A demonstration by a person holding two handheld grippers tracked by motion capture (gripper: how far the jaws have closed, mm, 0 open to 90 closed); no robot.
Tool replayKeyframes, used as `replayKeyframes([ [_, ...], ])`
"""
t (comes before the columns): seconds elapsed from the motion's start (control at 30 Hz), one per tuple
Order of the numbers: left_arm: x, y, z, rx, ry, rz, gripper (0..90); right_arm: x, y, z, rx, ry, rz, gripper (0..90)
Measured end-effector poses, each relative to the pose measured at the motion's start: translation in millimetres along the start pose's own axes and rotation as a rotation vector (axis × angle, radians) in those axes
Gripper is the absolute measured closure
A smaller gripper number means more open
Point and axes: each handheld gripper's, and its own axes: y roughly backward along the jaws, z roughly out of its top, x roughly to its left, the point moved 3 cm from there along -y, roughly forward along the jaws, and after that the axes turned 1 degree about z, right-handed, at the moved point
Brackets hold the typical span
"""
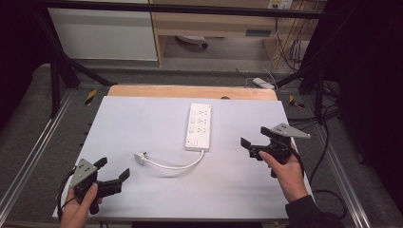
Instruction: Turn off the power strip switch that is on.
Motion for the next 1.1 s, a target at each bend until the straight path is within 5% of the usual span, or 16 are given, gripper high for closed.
replayKeyframes([
  [0.37, -0.4, -0.6, -0.6, 0.008, -0.009, -0.005, 4.5, 3.5, -9.0, 24.3, -0.012, 0.019, 0.011, 7.5],
  [0.6, -0.5, -0.8, -0.8, 0.01, -0.011, -0.007, 4.5, 1.7, -12.0, 35.2, -0.02, 0.028, -0.025, 11.6],
  [0.9, -0.6, -0.8, -0.9, 0.011, -0.011, -0.008, 4.5, 3.4, -19.5, 51.6, -0.041, 0.045, -0.002, 26.5],
  [1.1, -0.5, -1.1, -1.3, 0.013, -0.009, -0.011, 4.5, 6.9, -25.5, 62.3, -0.053, 0.089, 0.002, 45.3],
])
